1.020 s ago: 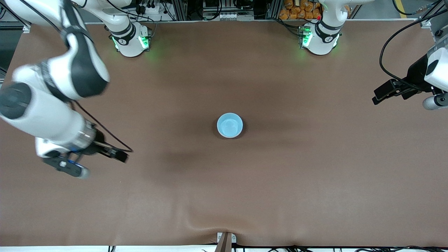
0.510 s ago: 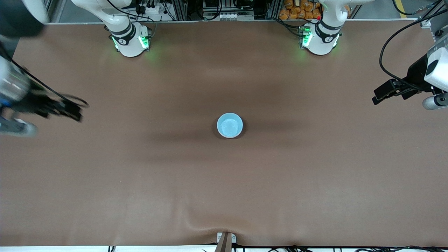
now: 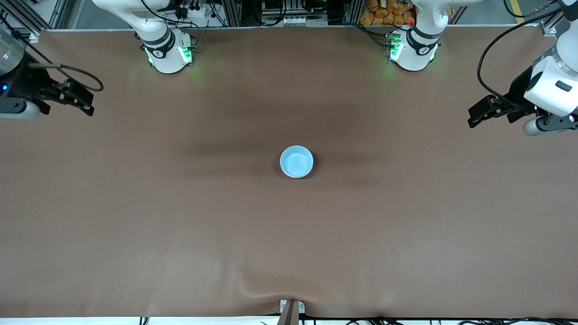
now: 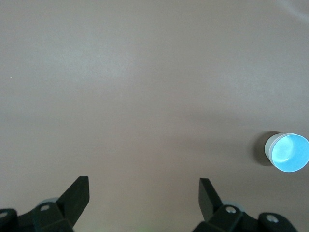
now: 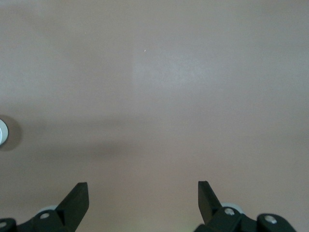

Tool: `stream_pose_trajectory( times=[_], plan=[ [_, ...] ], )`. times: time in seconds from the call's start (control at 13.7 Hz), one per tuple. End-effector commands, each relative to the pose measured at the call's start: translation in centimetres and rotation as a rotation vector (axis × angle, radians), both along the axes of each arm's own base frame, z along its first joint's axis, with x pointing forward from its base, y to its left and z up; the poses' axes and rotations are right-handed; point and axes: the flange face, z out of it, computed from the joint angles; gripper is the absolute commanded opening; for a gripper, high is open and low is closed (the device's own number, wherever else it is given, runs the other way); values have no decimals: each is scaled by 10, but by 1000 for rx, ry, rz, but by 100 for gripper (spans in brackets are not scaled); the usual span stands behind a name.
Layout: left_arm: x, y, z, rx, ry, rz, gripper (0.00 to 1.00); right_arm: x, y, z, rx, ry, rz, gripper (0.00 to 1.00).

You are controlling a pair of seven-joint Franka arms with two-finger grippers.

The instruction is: Stack pink and blue bowls on white bowl

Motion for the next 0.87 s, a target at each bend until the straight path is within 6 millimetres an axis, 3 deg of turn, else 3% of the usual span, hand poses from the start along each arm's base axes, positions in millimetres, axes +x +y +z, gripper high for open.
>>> stream_pose_trajectory(
  times=[0.0, 0.44, 0.8],
  plan=[
    [-17, 7, 19, 26, -15, -46, 100, -8, -6, -4, 7, -2, 12, 100],
    [-22, 11, 29, 13, -21, -37, 100, 10, -12, 6, 18, -36, 11, 100],
    [-21, 14, 31, 3, -19, -30, 100, 12, -14, 15, 25, -54, 2, 100]
  ],
)
